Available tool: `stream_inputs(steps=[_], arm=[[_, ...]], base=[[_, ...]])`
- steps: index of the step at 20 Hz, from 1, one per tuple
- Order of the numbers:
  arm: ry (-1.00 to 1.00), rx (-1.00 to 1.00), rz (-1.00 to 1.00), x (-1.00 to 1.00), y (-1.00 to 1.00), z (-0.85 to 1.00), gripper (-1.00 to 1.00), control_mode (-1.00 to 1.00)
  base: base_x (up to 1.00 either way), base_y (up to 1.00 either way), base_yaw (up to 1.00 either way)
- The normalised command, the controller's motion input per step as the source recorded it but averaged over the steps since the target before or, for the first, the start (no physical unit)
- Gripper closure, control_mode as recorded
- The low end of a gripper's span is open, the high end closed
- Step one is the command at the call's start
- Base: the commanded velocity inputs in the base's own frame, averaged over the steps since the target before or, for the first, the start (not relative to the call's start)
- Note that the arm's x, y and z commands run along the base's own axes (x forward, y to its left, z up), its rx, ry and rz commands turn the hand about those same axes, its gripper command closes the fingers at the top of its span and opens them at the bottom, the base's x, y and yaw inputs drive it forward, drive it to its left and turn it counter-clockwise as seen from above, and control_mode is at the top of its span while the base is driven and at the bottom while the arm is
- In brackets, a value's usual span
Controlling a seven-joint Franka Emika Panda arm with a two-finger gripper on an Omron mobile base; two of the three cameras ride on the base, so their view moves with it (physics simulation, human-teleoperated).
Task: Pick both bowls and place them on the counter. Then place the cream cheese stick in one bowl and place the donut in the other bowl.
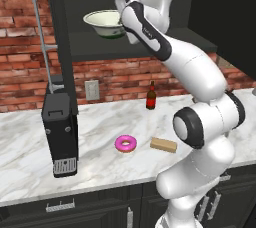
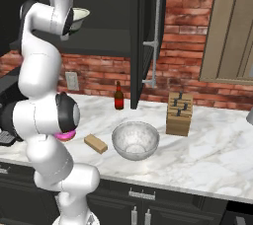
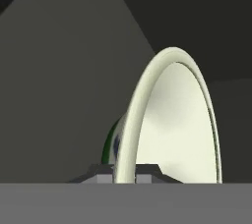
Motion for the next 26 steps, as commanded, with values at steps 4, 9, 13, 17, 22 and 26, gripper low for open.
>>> stream_inputs(steps=[4, 9, 13, 17, 22, 26], arm=[[-0.15, 0.09, 0.0, -0.45, 0.0, -0.28, 1.0, -1.0], [-0.16, 0.07, -0.03, -0.81, -0.02, -0.06, 1.0, -1.0], [-0.05, 0.02, -0.08, -0.93, -0.01, 0.0, 1.0, -1.0], [0.0, 0.01, -0.07, -0.85, -0.08, 0.0, 1.0, -1.0], [0.0, 0.04, -0.08, -0.82, -0.15, 0.0, 1.0, -1.0], [0.0, 0.04, -0.09, -0.85, -0.2, 0.0, 1.0, -1.0]], base=[[0.0, 0.0, 0.0], [0.0, 0.0, 0.0], [0.0, 0.0, 0.0], [0.0, 0.0, 0.0], [0.0, 0.0, 0.0], [0.0, 0.0, 0.0]])
